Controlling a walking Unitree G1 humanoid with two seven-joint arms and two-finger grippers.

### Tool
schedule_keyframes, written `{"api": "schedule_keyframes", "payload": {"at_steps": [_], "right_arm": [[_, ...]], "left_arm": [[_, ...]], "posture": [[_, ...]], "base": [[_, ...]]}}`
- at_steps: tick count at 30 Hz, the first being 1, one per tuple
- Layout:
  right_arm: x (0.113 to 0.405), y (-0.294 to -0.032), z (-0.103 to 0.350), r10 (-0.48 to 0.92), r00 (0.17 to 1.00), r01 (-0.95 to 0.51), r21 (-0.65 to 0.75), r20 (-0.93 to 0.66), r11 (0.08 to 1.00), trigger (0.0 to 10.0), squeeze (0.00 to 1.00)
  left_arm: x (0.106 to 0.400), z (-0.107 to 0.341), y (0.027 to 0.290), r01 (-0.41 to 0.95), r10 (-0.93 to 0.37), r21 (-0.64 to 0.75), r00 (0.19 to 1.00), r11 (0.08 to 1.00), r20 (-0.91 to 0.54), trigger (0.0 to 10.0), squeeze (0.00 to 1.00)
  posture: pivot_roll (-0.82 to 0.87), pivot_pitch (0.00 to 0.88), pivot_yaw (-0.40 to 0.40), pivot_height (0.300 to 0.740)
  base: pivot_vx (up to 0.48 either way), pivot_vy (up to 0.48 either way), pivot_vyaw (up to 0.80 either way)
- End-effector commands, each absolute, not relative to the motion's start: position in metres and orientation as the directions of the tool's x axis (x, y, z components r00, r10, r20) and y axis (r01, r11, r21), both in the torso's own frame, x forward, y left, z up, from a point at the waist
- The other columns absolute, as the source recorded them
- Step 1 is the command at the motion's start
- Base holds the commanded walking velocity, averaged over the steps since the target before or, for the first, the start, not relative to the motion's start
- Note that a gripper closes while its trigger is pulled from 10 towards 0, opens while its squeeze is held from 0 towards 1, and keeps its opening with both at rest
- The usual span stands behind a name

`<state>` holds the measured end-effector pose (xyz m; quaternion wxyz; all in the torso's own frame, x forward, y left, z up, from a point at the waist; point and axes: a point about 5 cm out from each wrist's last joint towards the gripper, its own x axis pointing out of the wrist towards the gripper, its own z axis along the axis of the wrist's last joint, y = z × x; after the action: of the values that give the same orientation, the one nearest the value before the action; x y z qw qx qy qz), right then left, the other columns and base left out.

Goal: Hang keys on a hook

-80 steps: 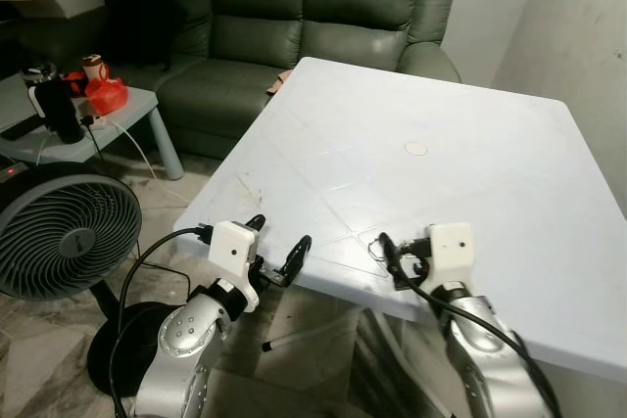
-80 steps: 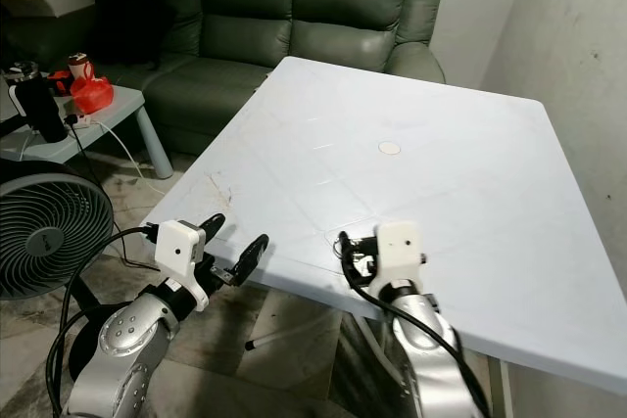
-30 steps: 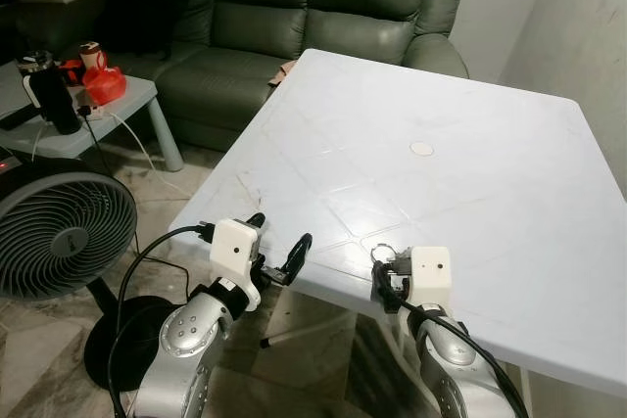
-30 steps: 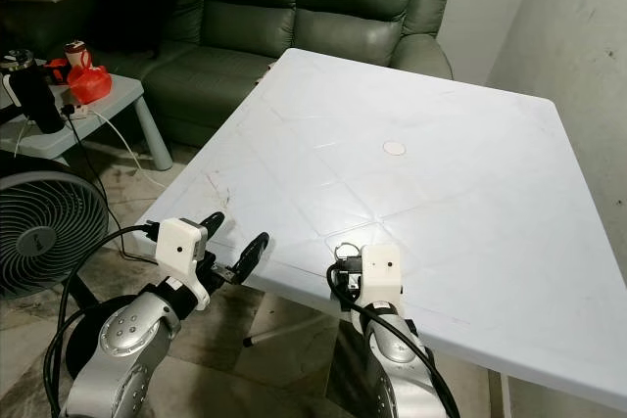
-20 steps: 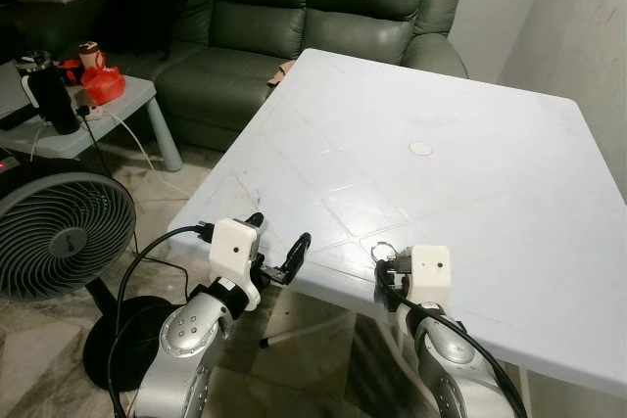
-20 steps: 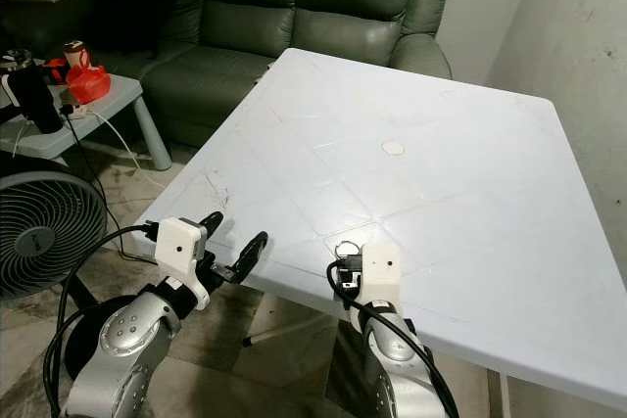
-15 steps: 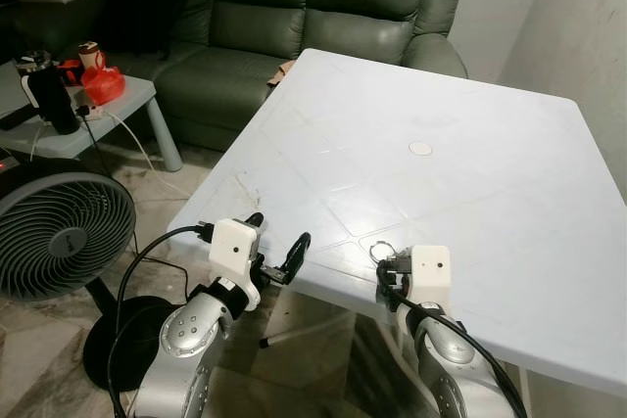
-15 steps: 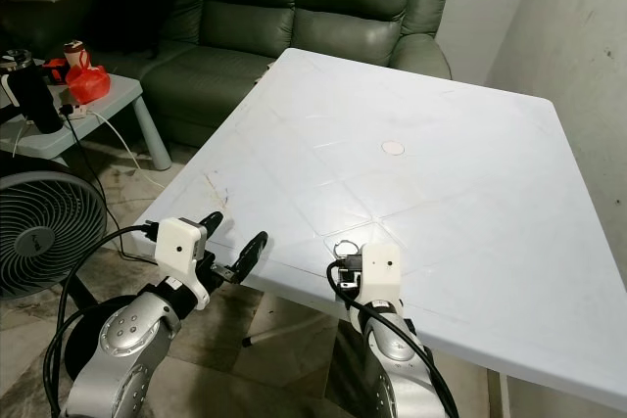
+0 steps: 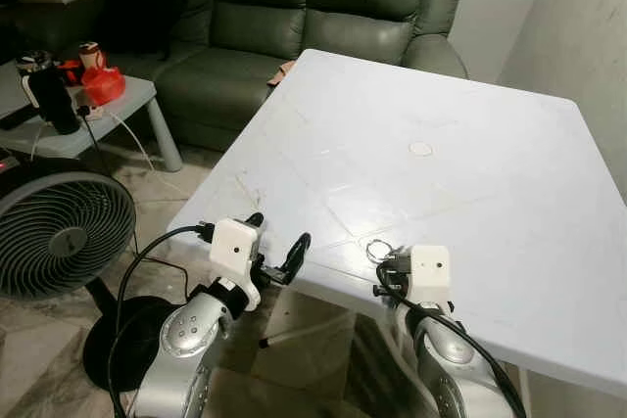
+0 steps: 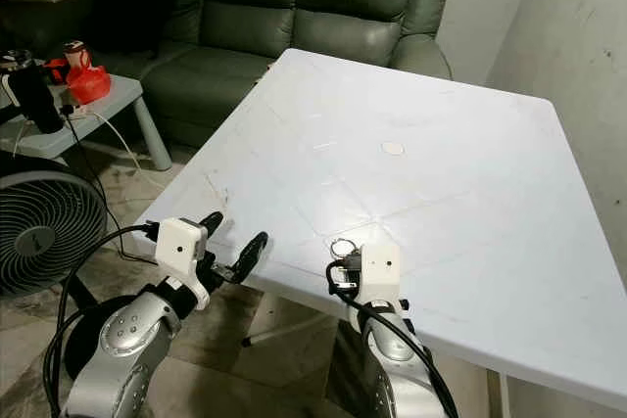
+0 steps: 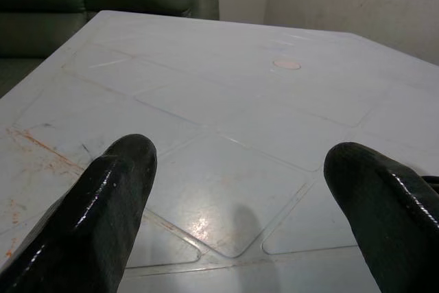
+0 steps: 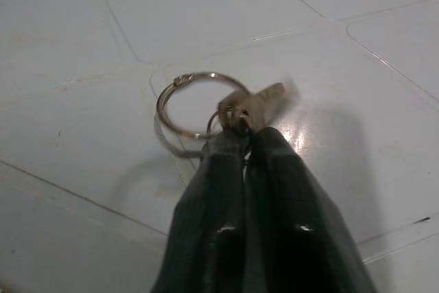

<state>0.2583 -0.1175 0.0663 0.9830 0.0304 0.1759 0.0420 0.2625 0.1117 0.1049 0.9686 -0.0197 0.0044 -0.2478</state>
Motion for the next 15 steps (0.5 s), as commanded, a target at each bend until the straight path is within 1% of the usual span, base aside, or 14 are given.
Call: {"api": "schedule_keyframes", "payload": {"at_steps": [1,10,11,12,13,14,15], "right_arm": [[0.2598,-0.1162,0.072,0.097,0.941,-0.074,0.082,-0.324,0.994,0.0,0.0],[0.2593,-0.1169,0.0722,0.088,0.945,-0.061,0.093,-0.314,0.994,0.0,0.0],[0.2594,-0.118,0.0724,0.081,0.947,-0.056,0.089,-0.31,0.994,0.7,0.0],[0.2595,-0.1186,0.0725,0.078,0.948,-0.054,0.088,-0.307,0.995,2.8,0.0],[0.2595,-0.1186,0.0725,0.078,0.948,-0.054,0.088,-0.307,0.995,2.8,0.0],[0.2597,-0.1194,0.0743,0.082,0.954,-0.052,0.11,-0.288,0.993,5.4,0.0],[0.2601,-0.1206,0.0751,0.077,0.957,-0.045,0.117,-0.281,0.992,6.0,0.0]], "left_arm": [[0.265,0.1104,0.1107,0.49,-0.49,-0.023,0.872,0.871,0.017,10.0,0.0],[0.2651,0.1097,0.1111,0.497,-0.497,-0.016,0.868,0.868,0.014,10.0,0.0],[0.265,0.1097,0.1109,0.498,-0.497,-0.015,0.867,0.867,0.014,10.0,0.0],[0.265,0.1096,0.1108,0.498,-0.498,-0.015,0.867,0.867,0.013,10.0,0.0],[0.265,0.1096,0.1108,0.498,-0.498,-0.015,0.867,0.867,0.013,10.0,0.0],[0.2648,0.1095,0.1105,0.5,-0.499,-0.014,0.866,0.866,0.013,10.0,0.0],[0.2649,0.1095,0.1105,0.5,-0.5,-0.014,0.866,0.866,0.013,10.0,0.0]], "posture": [[0.04,0.006,-0.042,0.74],[0.04,0.0,-0.038,0.74],[0.04,0.0,-0.038,0.74],[0.04,0.0,-0.038,0.74],[0.04,0.0,-0.038,0.74],[0.04,0.0,-0.038,0.74],[0.04,0.0,-0.037,0.74]], "base": [[0.0,0.0,0.0],[0.0,0.0,0.0],[0.0,0.0,0.0],[0.0,0.0,0.0],[0.0,0.0,0.0],[0.0,0.0,0.0],[0.0,0.0,0.0]]}}
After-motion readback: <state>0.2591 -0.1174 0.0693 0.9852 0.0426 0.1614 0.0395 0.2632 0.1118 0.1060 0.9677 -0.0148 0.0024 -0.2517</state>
